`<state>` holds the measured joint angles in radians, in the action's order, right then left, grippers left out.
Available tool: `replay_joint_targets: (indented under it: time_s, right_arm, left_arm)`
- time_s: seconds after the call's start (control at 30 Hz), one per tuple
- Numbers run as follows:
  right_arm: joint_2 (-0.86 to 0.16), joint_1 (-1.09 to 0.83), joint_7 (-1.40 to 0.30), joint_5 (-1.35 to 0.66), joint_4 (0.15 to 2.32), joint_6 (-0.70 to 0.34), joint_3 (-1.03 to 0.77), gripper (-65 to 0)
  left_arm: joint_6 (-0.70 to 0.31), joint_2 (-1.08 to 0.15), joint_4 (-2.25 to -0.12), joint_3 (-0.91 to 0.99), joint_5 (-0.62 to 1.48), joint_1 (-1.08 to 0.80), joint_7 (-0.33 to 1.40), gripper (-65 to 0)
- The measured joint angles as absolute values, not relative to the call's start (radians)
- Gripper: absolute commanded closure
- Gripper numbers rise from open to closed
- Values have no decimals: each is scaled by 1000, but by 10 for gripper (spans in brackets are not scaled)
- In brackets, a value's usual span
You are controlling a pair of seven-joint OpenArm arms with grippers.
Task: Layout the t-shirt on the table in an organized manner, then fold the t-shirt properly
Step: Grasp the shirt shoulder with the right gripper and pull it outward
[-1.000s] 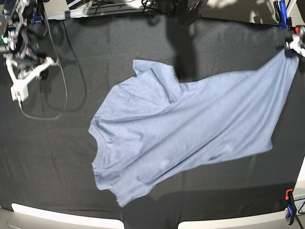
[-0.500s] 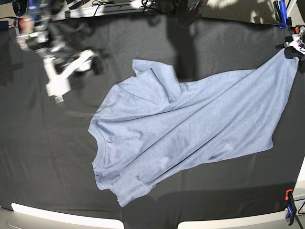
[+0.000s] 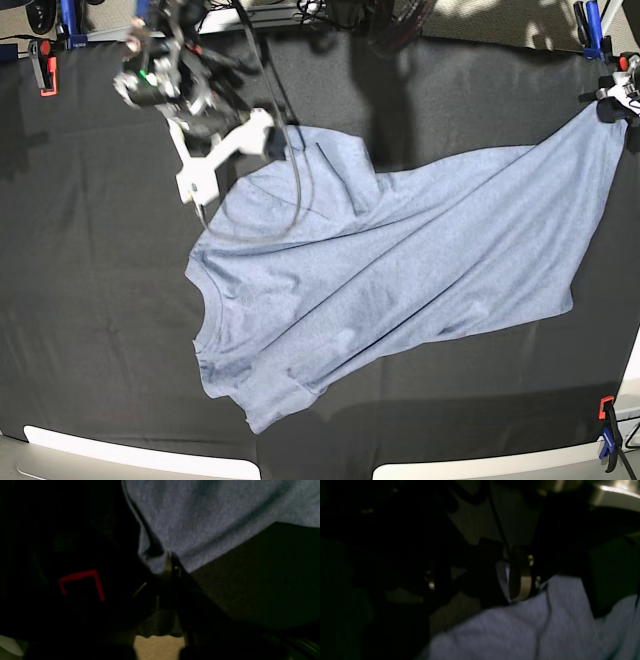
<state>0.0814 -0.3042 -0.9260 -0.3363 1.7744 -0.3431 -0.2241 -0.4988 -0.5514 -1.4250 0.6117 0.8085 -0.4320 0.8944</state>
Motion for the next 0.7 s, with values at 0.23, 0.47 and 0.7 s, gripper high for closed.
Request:
replay_joint_targets:
  time_s: [0.23,0.47,0.7]
  right_arm:
    - [120,-195,-896,-341,1636,-349,-224,-348]
    - [125,-179,-814,-314,1605,-340,-224,-43]
    - [125,-175,-856,-265,1625,-340,-224,0]
  left_arm:
    - [-526,-551,-1425,612,808,-432,894,0]
    - [-526,-551,-1425,612,809,-432,894,0]
    - [-526,-551,-1425,612,808,-432,894,0]
